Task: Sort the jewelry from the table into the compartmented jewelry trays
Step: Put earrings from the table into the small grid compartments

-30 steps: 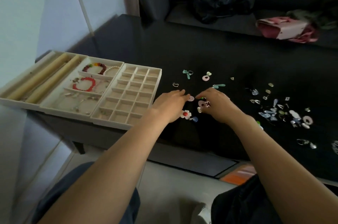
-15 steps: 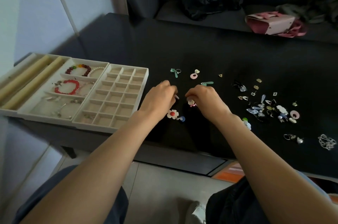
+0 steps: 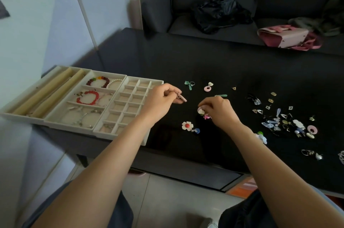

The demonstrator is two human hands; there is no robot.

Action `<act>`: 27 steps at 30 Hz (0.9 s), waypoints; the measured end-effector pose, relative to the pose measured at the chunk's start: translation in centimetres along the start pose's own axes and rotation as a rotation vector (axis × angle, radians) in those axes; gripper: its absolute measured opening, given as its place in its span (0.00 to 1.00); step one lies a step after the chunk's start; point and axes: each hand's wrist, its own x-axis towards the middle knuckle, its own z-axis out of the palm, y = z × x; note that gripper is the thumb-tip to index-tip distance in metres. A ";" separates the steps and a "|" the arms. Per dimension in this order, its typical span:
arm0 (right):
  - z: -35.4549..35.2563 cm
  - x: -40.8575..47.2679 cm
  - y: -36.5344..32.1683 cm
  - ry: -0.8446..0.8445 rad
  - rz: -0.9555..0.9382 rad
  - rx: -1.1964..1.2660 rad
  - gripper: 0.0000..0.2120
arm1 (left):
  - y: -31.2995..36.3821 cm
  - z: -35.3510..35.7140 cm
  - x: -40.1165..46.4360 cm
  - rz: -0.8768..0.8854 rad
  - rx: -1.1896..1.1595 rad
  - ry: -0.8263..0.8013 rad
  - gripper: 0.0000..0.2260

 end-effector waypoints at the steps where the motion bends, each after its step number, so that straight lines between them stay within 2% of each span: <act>1: 0.0 0.0 0.0 0.000 0.010 0.017 0.10 | 0.0 0.0 0.0 -0.006 0.003 -0.003 0.09; 8: 0.0 0.2 -0.8 0.012 0.046 0.224 0.09 | 0.3 -0.3 -0.4 -0.065 0.005 -0.047 0.09; 15: -0.6 0.0 -4.0 -0.191 0.325 1.129 0.10 | 0.9 -2.6 -1.5 -0.128 -0.102 -0.041 0.12; 17: -0.4 0.1 -5.0 -0.252 0.406 1.307 0.10 | 0.8 -3.7 -2.0 -0.134 -0.104 -0.024 0.11; 18: -0.4 0.2 -5.4 -0.269 0.429 1.333 0.11 | 0.8 -4.1 -2.2 -0.138 -0.110 -0.025 0.10; 20: 0.2 0.2 -6.4 -0.296 0.408 1.216 0.11 | 0.7 -5.3 -2.7 -0.139 -0.117 -0.028 0.09; 23: 1.6 -0.3 -7.9 -0.379 0.209 0.956 0.08 | 0.5 -6.9 -3.7 -0.144 -0.154 -0.021 0.07; 25: 2.4 -0.7 -8.9 -0.438 0.107 0.893 0.10 | 0.2 -7.8 -4.3 -0.158 -0.178 -0.003 0.05; 27: 3.0 -1.0 -9.8 -0.459 0.040 0.835 0.05 | -0.1 -8.8 -4.8 -0.173 -0.200 0.001 0.05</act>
